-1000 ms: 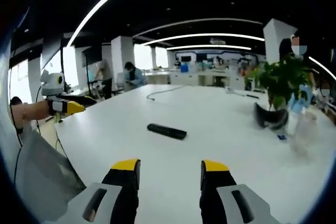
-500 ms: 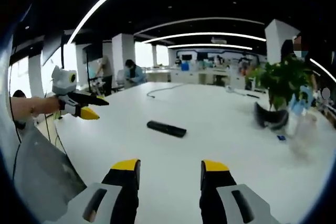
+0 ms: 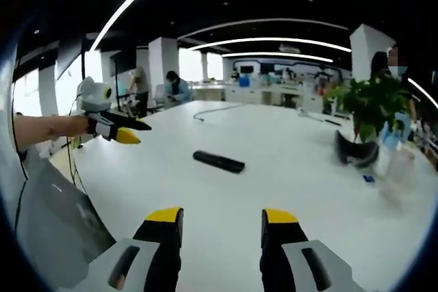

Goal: Press the specified remote control buttons in sequence, fully releasing each button before pressing the next.

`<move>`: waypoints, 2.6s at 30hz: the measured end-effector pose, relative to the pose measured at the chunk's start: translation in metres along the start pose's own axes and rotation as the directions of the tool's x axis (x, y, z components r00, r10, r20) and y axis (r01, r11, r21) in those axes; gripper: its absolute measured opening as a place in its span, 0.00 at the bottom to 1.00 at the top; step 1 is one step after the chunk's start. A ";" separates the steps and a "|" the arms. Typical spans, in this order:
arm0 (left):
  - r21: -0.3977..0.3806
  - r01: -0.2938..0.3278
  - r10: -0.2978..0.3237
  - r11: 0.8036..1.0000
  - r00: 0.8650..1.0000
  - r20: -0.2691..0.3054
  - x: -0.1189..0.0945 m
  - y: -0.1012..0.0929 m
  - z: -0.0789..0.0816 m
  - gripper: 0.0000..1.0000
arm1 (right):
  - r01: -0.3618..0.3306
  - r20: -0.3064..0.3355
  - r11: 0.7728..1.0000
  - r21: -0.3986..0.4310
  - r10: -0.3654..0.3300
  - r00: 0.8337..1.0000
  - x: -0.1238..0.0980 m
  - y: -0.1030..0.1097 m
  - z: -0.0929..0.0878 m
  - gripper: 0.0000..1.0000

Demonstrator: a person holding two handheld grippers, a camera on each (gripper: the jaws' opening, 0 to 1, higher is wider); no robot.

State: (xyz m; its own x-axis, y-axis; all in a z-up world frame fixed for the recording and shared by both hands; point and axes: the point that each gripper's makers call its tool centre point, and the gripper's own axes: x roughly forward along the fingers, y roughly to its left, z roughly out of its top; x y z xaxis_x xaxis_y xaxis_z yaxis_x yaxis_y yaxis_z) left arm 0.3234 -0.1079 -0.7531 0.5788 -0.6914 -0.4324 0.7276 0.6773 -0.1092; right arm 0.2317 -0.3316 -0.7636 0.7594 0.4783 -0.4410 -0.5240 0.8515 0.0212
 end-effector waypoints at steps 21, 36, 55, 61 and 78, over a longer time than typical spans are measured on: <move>-0.016 0.038 -0.039 0.999 0.998 -0.050 0.029 0.008 -0.001 0.64 | 0.011 -0.020 1.000 0.006 -0.011 1.000 0.000 -0.006 -0.005 0.42; -0.021 0.050 -0.052 0.999 0.996 -0.067 0.043 0.014 -0.002 0.64 | 0.020 -0.035 1.000 0.007 -0.020 0.999 0.000 -0.008 -0.008 0.41; -0.046 0.067 -0.070 0.997 0.995 -0.076 0.061 0.022 0.003 0.63 | 0.033 -0.050 0.999 -0.007 -0.034 0.998 -0.001 -0.008 -0.008 0.41; -0.050 0.076 -0.081 0.996 0.992 -0.095 0.066 0.019 -0.003 0.63 | 0.045 -0.046 0.999 -0.006 -0.045 0.998 -0.002 -0.010 -0.008 0.41; -0.061 0.074 -0.081 0.995 0.990 -0.119 0.081 0.029 -0.006 0.62 | 0.049 -0.055 0.999 -0.009 -0.050 0.997 -0.001 -0.012 -0.010 0.40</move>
State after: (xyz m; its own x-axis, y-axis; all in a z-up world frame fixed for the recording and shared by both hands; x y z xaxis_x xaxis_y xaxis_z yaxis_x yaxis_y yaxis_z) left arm 0.3891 -0.1425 -0.7966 0.4701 -0.7092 -0.5254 0.7448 0.6382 -0.1950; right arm 0.2335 -0.3448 -0.7721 0.7621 0.4226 -0.4905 -0.4894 0.8720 -0.0090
